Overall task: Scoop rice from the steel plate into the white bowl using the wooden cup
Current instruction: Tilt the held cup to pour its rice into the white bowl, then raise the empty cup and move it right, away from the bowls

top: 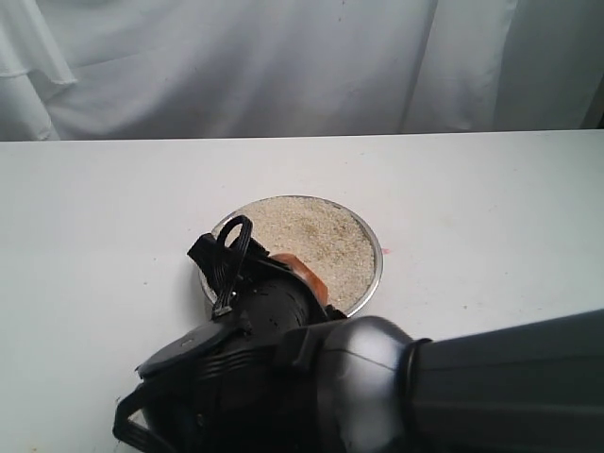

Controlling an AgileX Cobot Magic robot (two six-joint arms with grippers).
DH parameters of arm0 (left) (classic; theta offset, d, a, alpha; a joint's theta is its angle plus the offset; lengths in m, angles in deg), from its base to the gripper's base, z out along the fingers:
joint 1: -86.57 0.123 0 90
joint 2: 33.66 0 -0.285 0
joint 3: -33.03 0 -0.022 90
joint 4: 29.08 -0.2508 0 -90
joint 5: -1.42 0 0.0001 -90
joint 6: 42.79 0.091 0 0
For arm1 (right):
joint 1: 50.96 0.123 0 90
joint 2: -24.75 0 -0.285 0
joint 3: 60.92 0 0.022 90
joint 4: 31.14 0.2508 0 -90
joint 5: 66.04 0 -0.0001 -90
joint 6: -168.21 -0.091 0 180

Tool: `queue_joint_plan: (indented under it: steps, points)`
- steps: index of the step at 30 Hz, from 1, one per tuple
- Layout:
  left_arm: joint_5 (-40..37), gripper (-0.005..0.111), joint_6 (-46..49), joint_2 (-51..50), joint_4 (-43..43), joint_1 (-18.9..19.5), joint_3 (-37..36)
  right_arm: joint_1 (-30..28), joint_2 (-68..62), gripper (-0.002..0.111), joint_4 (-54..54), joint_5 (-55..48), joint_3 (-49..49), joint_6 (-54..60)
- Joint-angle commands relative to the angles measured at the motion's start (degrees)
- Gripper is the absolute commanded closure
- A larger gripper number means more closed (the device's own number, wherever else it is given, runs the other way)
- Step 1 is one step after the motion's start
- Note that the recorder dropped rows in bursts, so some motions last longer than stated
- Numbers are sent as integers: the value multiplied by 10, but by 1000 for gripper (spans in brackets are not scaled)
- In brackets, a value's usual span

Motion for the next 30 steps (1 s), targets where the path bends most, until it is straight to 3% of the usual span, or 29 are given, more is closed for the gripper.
queue_joint_plan:
  steps: [1,30]
  points:
    - [4,107,-2,3,0,-1,-3,2,3,108,-27,-12,-1,-17]
    - [4,107,-2,3,0,-1,-3,15,1,108,-5,-22,-1,-8]
